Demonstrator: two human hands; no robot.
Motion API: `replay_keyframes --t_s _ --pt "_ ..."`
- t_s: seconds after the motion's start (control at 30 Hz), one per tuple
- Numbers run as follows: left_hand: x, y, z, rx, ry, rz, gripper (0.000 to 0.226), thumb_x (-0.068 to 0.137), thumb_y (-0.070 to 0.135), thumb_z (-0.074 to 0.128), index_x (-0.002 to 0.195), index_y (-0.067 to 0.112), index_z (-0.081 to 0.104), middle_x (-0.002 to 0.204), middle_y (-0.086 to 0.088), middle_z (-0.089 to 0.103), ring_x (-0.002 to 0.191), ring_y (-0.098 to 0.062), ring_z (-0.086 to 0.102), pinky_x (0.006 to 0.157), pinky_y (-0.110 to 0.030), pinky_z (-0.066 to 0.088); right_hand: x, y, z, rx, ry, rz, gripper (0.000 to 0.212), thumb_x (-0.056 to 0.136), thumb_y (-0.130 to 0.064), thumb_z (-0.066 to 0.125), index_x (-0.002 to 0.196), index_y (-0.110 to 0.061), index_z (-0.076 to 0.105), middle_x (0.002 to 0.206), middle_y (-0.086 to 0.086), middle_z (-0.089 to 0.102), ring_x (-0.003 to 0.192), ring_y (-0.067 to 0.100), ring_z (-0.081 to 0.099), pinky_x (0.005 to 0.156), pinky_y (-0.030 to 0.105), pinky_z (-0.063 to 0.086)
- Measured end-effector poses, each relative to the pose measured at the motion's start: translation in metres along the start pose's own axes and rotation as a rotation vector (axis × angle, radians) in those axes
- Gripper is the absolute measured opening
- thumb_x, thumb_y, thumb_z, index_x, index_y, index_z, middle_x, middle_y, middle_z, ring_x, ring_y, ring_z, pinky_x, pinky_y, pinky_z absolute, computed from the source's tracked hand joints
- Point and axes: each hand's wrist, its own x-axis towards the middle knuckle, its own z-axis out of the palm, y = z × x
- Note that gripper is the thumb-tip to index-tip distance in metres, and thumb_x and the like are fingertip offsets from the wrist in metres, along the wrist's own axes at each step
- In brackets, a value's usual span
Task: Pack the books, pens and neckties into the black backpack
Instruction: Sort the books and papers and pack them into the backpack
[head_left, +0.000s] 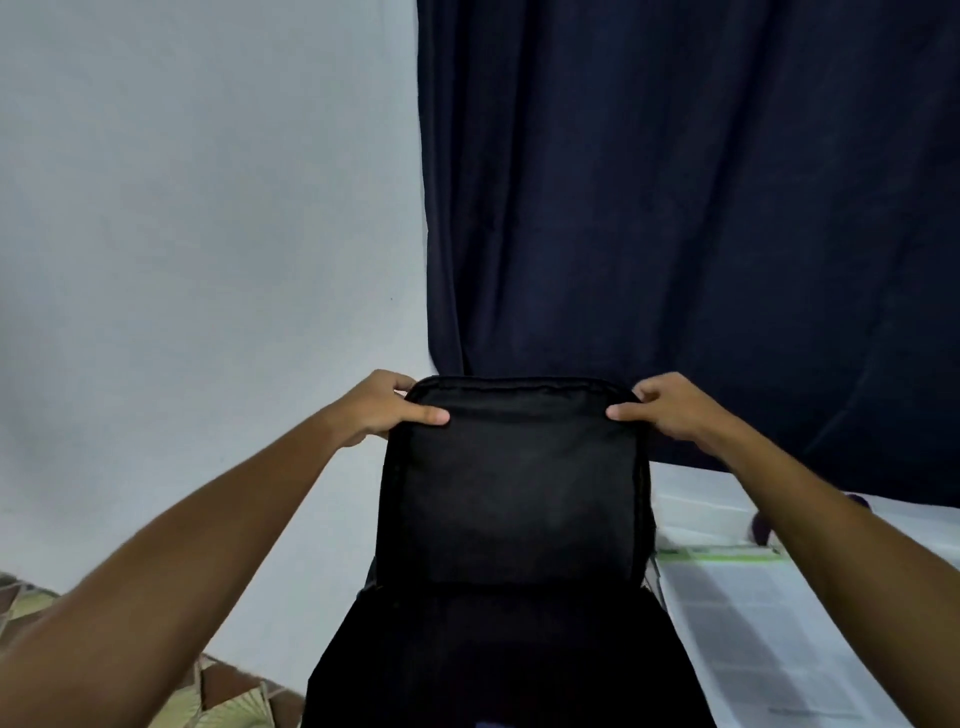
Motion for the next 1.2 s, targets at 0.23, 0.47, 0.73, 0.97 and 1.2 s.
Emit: replay_keyframes --t_s 0.23,0.47,0.73,0.97,1.2 --pt "0.082 -0.028 0.001 0.155 0.190 -0.025 0.056 0.055 0.035 0.095 0.066 0.011 0.046 0.071 -0.006 0.052 0.069 -0.020 0.051 0.060 -0.029 0.041 0.061 0.005 0.019 0.184 0.085 0.239 0.054 0.079 -0.006 0.079 0.058 -0.015 0.030 0.058 0.005 0.040 0.056 0.026 0.066 0.050 0.026 0.058" --pt "0.095 -0.082 0.029 0.106 0.266 -0.120 0.072 0.059 0.038 0.093 0.118 0.011 0.062 0.120 -0.009 0.062 0.112 -0.024 0.060 0.095 -0.032 0.048 0.086 0.069 0.068 0.312 0.152 0.310 0.034 0.076 0.001 0.079 0.103 0.013 0.060 0.109 0.031 0.064 0.084 0.025 0.066 0.076 0.037 0.061" --pt "0.033 -0.091 0.073 0.751 -0.184 0.474 0.099 0.066 0.066 0.077 0.148 0.027 0.038 0.160 0.002 0.024 0.150 -0.014 0.007 0.123 -0.037 0.009 0.036 0.086 0.120 -0.375 -0.227 -0.189 0.091 0.066 -0.070 0.071 0.144 -0.030 0.044 0.151 -0.005 0.040 0.139 0.012 0.036 0.115 0.031 0.030" --pt "0.034 -0.120 0.101 1.202 -0.469 0.413 0.126 0.065 0.073 0.071 0.155 0.032 -0.008 0.164 -0.005 -0.010 0.150 -0.028 -0.013 0.120 -0.056 -0.002 0.021 0.107 0.151 -0.936 -0.473 -0.241 0.115 0.072 -0.072 0.065 0.153 -0.040 -0.010 0.164 0.002 -0.011 0.151 0.027 -0.008 0.119 0.052 0.002" --pt "0.051 -0.117 0.102 1.257 -0.457 0.270 0.123 0.065 0.071 0.072 0.154 0.037 -0.005 0.164 -0.007 -0.006 0.151 -0.033 -0.004 0.120 -0.053 0.006 0.038 0.100 0.159 -1.031 -0.437 -0.150 0.107 0.075 -0.072 0.062 0.155 -0.039 -0.002 0.164 0.006 0.002 0.150 0.033 0.006 0.118 0.056 0.015"
